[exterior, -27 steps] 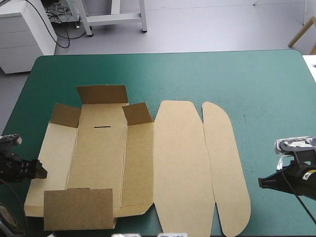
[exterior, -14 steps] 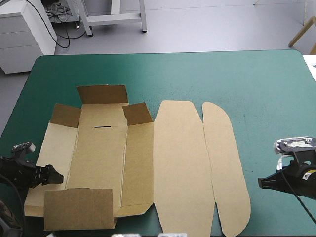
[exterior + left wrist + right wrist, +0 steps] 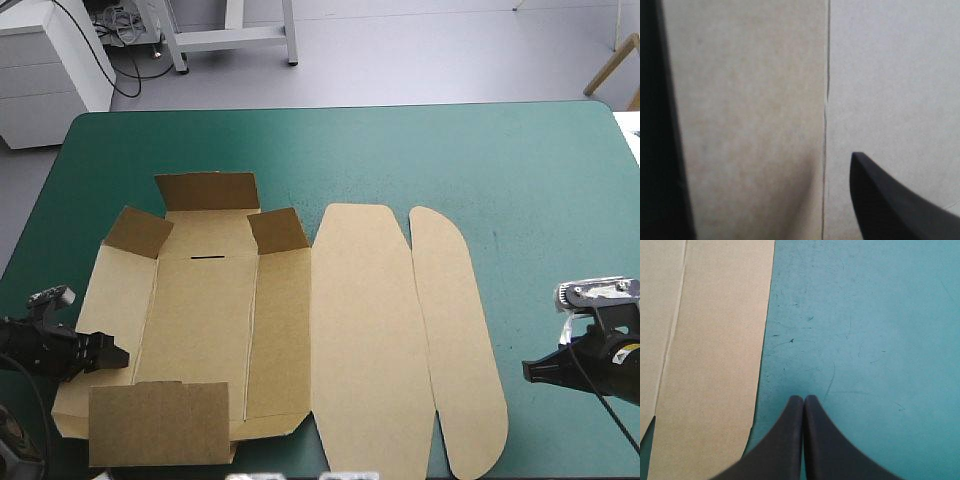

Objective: Fold the box

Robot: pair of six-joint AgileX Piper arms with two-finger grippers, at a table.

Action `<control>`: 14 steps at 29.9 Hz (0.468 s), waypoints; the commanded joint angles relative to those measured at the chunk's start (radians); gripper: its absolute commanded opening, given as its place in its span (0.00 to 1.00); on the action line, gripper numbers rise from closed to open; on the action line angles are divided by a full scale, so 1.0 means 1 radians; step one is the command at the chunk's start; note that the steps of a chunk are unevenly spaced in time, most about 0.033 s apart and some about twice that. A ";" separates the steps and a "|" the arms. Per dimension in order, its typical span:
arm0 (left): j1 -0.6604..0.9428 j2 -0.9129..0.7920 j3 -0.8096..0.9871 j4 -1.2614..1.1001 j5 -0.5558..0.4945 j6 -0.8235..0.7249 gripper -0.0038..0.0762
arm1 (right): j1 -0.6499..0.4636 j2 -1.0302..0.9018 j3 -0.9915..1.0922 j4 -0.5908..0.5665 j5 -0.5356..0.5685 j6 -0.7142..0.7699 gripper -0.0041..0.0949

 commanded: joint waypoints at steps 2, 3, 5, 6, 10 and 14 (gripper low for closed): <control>-0.003 -0.021 -0.016 -0.031 0.108 0.003 0.31 | -0.005 -0.001 -0.024 0.011 -0.048 -0.011 0.02; -0.003 -0.021 -0.016 -0.031 0.108 0.003 0.26 | -0.005 -0.001 -0.024 0.011 -0.053 -0.011 0.02; -0.003 -0.021 -0.016 -0.021 0.108 0.003 0.14 | -0.005 -0.001 -0.024 0.011 -0.055 -0.011 0.02; -0.003 -0.021 -0.016 -0.010 0.108 0.003 0.10 | -0.005 -0.001 -0.024 0.011 -0.055 -0.011 0.02; -0.003 -0.021 -0.016 0.055 0.108 -0.020 0.04 | -0.005 -0.001 -0.024 0.011 -0.055 -0.011 0.02; -0.003 -0.021 -0.016 0.070 0.108 -0.023 0.04 | -0.005 -0.001 -0.024 0.011 -0.055 -0.011 0.02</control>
